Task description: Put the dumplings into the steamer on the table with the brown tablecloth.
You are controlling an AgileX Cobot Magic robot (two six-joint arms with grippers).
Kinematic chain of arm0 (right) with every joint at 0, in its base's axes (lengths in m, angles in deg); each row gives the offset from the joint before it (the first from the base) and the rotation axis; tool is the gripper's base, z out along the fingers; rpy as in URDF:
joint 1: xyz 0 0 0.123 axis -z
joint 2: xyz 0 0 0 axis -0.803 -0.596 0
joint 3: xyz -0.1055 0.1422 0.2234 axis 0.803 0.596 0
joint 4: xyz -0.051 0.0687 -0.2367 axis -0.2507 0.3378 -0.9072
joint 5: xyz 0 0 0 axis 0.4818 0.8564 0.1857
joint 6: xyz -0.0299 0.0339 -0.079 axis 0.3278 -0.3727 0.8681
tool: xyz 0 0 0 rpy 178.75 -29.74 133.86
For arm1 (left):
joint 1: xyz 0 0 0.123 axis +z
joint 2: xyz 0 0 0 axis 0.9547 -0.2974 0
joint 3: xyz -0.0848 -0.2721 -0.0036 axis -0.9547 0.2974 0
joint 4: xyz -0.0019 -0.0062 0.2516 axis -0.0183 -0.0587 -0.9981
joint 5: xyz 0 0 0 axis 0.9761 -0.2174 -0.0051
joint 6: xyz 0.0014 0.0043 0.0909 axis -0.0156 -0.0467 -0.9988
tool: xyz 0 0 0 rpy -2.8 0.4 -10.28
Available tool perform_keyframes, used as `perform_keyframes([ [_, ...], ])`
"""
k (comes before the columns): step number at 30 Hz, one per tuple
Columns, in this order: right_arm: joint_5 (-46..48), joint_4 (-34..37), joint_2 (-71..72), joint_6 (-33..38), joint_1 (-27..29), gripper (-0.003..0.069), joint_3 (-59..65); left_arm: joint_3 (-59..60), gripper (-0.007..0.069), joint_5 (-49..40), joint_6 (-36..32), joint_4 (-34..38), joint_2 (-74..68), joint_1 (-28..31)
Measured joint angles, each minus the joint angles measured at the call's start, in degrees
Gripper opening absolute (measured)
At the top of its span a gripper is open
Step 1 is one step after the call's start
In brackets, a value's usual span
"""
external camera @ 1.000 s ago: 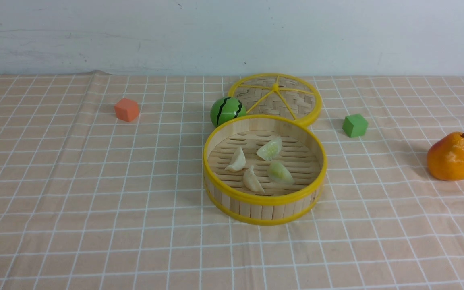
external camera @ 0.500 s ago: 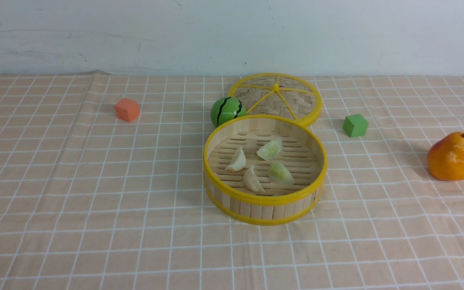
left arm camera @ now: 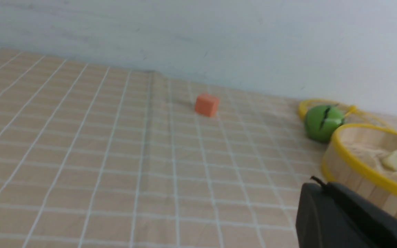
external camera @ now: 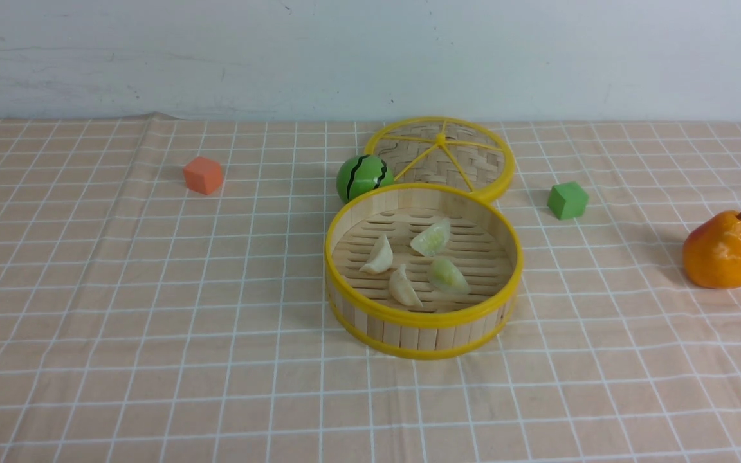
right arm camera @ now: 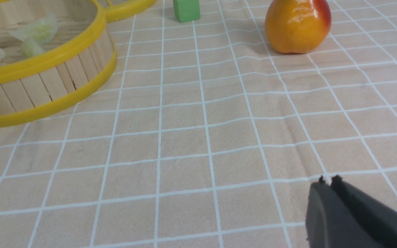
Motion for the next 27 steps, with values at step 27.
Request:
perform_keyframes([
  [27,0.0,0.0,0.0,0.0,0.0,0.0042,0.0,4.3,-0.0014,-9.6,2.5,-0.6,0.0,3.4],
])
